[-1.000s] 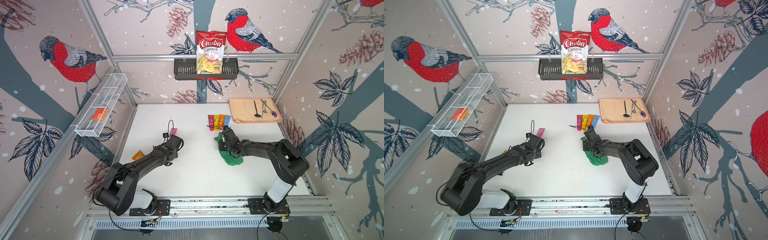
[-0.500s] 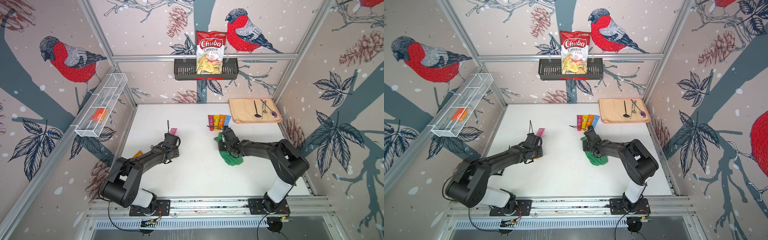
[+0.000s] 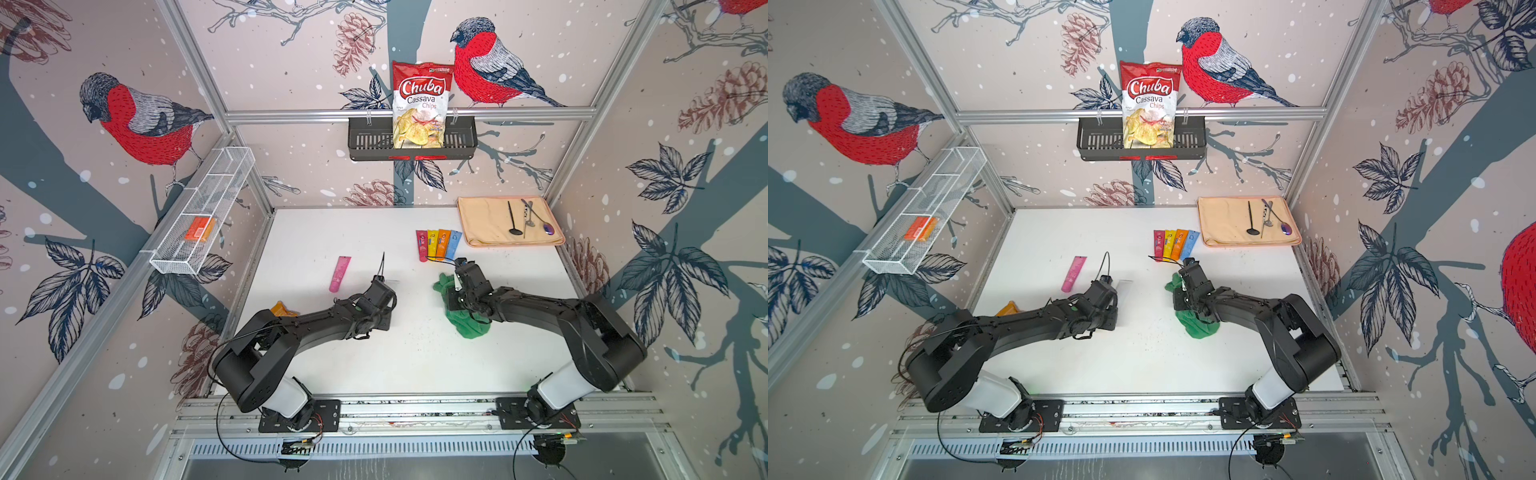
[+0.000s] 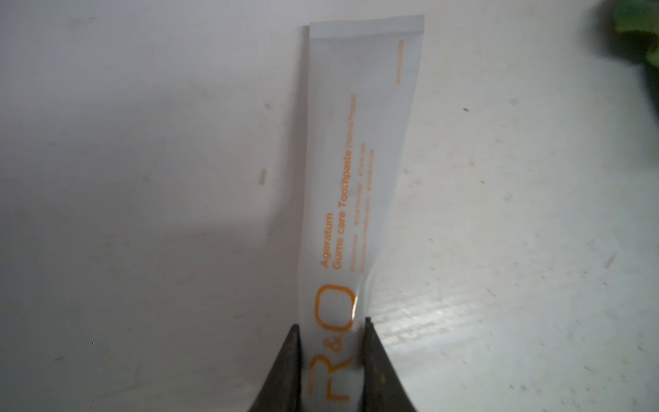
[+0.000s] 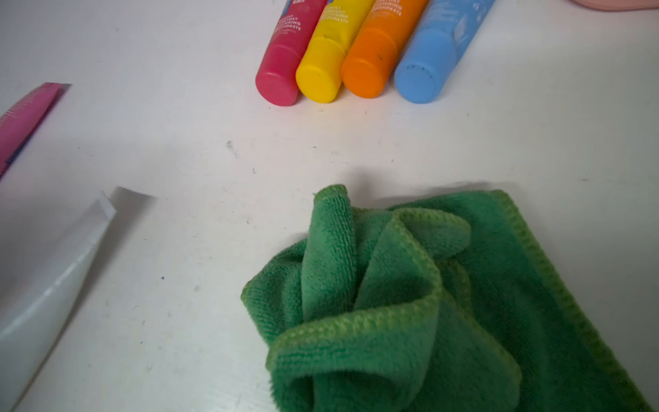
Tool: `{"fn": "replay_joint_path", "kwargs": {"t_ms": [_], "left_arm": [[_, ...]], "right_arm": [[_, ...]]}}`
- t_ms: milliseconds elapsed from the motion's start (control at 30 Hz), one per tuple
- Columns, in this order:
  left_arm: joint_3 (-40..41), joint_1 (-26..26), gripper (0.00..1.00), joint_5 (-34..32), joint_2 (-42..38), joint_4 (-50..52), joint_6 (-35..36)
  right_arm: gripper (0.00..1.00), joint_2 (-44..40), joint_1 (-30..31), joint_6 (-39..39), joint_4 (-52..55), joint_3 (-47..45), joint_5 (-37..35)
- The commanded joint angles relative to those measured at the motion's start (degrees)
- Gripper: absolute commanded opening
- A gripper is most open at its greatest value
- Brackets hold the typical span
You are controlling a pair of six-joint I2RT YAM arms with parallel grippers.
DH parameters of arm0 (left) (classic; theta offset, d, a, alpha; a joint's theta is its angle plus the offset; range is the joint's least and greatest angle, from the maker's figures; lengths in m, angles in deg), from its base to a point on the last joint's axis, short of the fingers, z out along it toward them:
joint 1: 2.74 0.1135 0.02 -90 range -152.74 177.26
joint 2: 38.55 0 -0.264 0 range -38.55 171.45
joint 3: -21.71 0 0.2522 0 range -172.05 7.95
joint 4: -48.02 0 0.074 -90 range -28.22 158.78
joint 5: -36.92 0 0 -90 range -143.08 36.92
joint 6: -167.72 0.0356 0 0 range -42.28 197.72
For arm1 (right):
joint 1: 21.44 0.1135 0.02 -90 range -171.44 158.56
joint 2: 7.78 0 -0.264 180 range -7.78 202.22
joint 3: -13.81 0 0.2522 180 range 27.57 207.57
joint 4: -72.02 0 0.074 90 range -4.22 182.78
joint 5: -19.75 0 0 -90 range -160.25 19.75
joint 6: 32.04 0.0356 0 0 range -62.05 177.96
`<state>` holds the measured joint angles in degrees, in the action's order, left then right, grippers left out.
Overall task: Wipe the surface of the toothpaste tube
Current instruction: Move the toothpaste to the center of the board, then wipe the dirt from the toothpaste tube.
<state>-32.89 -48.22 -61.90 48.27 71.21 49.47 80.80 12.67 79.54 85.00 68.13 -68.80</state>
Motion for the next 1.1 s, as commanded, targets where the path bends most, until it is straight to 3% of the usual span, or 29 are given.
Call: {"fn": "replay_joint_path", "kwargs": {"t_ms": [0, 100, 233, 333, 433, 633, 867, 1067], "left_arm": [[-1.6, -4.3, 0.29, -0.5, 1.4, -0.5, 1.2], [-2.1, -7.0, 0.36, 0.0, 2.6, -0.9, 1.8], [-0.7, -8.1, 0.57, 1.4, 2.1, -3.1, 2.5], [0.6, -8.1, 0.57, 1.6, 1.1, -4.0, 2.8], [2.1, -8.1, 0.53, 1.9, 0.8, -5.2, 3.2], [2.6, -8.1, 0.31, 2.3, 2.7, -6.9, 3.8], [2.1, -8.1, 0.24, 0.8, 2.5, -7.1, 4.2], [1.6, -8.1, 0.22, -1.8, 2.2, -6.3, 4.2]], "right_arm": [[0.14, -2.9, 0.1, 0.9, 1.5, -0.3, 2.9], [0.15, -4.3, 0.2, 0.8, 1.6, -0.3, 3.8], [0.15, -3.8, 0.5, 0.8, 0.2, 0.1, 7.5], [0.15, -2.1, 1.7, 1.0, -0.6, 1.8, 10.2], [0.15, -0.5, 3.2, 1.4, -1.9, 3.8, 13.0], [0.15, 3.4, 6.2, 2.7, -4.1, 7.8, 16.7], [0.15, 10.2, 8.9, 3.3, -5.2, 10.6, 20.2], [0.15, 15.0, 10.4, 2.4, -2.6, 11.6, 18.0]]}}
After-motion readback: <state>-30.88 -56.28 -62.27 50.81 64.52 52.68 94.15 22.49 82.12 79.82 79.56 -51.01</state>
